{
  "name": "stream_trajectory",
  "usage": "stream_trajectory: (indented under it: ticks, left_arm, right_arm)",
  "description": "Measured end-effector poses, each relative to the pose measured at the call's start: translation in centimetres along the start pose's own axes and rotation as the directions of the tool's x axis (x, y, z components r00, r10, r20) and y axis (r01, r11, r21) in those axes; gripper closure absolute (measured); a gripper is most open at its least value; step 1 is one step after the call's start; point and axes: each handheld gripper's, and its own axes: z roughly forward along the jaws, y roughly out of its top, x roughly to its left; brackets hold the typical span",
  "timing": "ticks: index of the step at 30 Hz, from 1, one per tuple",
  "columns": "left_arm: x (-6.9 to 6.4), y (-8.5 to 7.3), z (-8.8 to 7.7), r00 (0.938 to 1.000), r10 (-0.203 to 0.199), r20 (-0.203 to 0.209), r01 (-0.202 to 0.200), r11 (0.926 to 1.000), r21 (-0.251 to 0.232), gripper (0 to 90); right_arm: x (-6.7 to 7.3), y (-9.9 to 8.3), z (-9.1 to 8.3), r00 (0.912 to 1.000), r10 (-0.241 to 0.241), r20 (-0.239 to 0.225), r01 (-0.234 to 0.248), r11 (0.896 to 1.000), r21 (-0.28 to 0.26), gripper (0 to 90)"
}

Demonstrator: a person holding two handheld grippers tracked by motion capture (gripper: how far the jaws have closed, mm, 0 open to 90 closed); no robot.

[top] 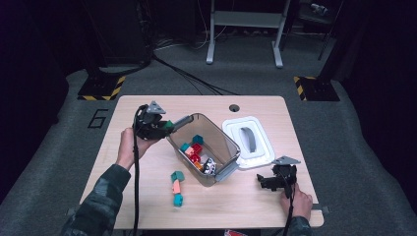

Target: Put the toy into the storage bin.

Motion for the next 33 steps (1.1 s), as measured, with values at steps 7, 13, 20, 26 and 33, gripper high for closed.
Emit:
stream_trajectory:
  ticks: [7, 13, 20, 26, 33]
  left_arm:
    - [-0.4, 0.6, 1.7, 0.9996, -0.003, 0.028, 0.002, 1.0, 0.003, 66.5]
    - [-0.7, 0.9, 3.0, 0.9981, 0.009, 0.061, -0.012, 0.999, 0.043, 66.4]
    - [-1.2, 0.4, 4.6, 0.9958, 0.002, 0.091, -0.013, 0.9938, 0.111, 66.3]
    - [-0.9, -0.1, 4.9, 0.9943, -0.009, 0.106, -0.007, 0.9887, 0.15, 66.0]
    - [-0.6, -0.2, 4.8, 0.9943, -0.024, 0.104, 0.008, 0.9879, 0.155, 56.9]
  right_arm:
    - [0.0, 0.0, 0.0, 1.0, 0.0, 0.0, 0.0, 1.0, 0.0, 0.0]
    - [0.0, 0.0, 0.0, 1.0, 0.0, 0.0, 0.0, 1.0, 0.0, 0.0]
    - [0.0, 0.0, 0.0, 1.0, 0.0, 0.0, 0.0, 1.0, 0.0, 0.0]
    - [0.0, 0.0, 0.0, 1.0, 0.0, 0.0, 0.0, 1.0, 0.0, 0.0]
    - [0.0, 0.0, 0.0, 1.0, 0.0, 0.0, 0.0, 1.0, 0.0, 0.0]
